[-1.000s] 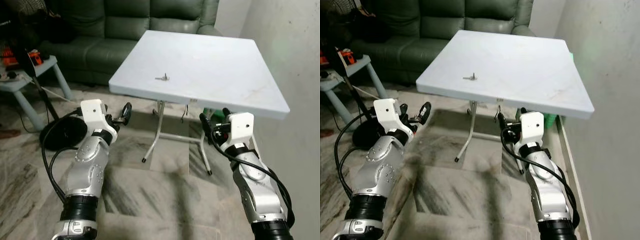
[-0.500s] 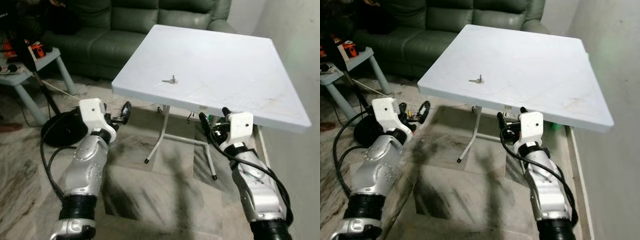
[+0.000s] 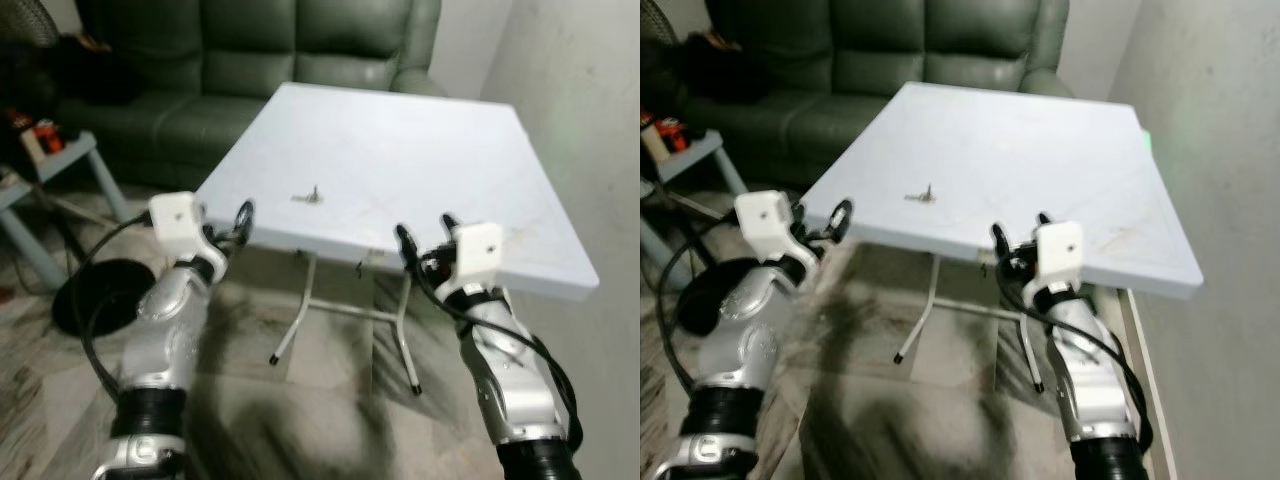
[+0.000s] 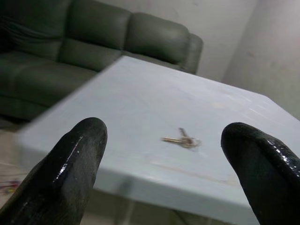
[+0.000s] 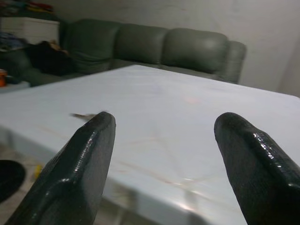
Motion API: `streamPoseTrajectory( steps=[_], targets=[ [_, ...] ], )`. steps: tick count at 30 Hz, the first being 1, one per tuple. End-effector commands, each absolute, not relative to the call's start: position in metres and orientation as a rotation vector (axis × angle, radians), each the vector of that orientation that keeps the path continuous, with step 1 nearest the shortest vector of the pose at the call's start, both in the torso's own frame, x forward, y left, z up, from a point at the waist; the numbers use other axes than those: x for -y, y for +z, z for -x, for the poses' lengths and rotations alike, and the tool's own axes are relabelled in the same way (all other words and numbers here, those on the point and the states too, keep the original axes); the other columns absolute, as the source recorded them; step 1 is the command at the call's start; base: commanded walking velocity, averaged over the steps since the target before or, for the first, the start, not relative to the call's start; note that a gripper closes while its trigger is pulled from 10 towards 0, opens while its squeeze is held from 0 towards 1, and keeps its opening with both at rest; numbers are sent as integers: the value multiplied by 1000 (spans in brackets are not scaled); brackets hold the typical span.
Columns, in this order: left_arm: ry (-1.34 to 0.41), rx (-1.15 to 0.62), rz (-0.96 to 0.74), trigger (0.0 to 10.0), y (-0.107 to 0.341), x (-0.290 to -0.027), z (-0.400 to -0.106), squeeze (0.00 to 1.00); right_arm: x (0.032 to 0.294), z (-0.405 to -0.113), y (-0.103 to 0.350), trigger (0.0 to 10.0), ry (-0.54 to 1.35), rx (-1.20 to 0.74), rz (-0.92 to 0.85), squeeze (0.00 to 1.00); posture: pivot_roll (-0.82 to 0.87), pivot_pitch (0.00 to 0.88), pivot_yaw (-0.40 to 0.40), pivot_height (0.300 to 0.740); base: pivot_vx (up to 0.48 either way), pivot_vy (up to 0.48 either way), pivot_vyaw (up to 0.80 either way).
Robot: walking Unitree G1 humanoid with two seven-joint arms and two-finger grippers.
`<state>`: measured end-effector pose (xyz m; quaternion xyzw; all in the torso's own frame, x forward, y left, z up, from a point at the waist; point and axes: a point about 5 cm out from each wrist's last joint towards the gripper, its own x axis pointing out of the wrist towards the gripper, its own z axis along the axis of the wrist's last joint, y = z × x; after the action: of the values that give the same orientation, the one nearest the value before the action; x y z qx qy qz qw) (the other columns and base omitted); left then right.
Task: Hang keys on a hook
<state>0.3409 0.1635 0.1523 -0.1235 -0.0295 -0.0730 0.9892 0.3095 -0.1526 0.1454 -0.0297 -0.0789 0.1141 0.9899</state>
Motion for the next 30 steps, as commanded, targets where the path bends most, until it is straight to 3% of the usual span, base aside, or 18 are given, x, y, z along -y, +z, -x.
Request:
streamPoseTrajectory(
  steps=[1, 12, 30],
  targets=[
    [-176, 58, 261, 10000, 154, -153, -342, 0, 160, -310, 147, 10000, 206, 161, 63, 0, 2, 0, -26, 740, 334, 0, 0],
    [-174, 60, 270, 10000, 154, -154, -343, 0, 159, -311, 148, 10000, 213, 162, 64, 0, 3, 0, -28, 740, 299, 290, 0],
    [-180, 62, 250, 10000, 155, -152, -344, 0, 159, -312, 148, 10000, 219, 165, 65, 0, 3, 0, -29, 740, 45, 425, 0]
  ],
)
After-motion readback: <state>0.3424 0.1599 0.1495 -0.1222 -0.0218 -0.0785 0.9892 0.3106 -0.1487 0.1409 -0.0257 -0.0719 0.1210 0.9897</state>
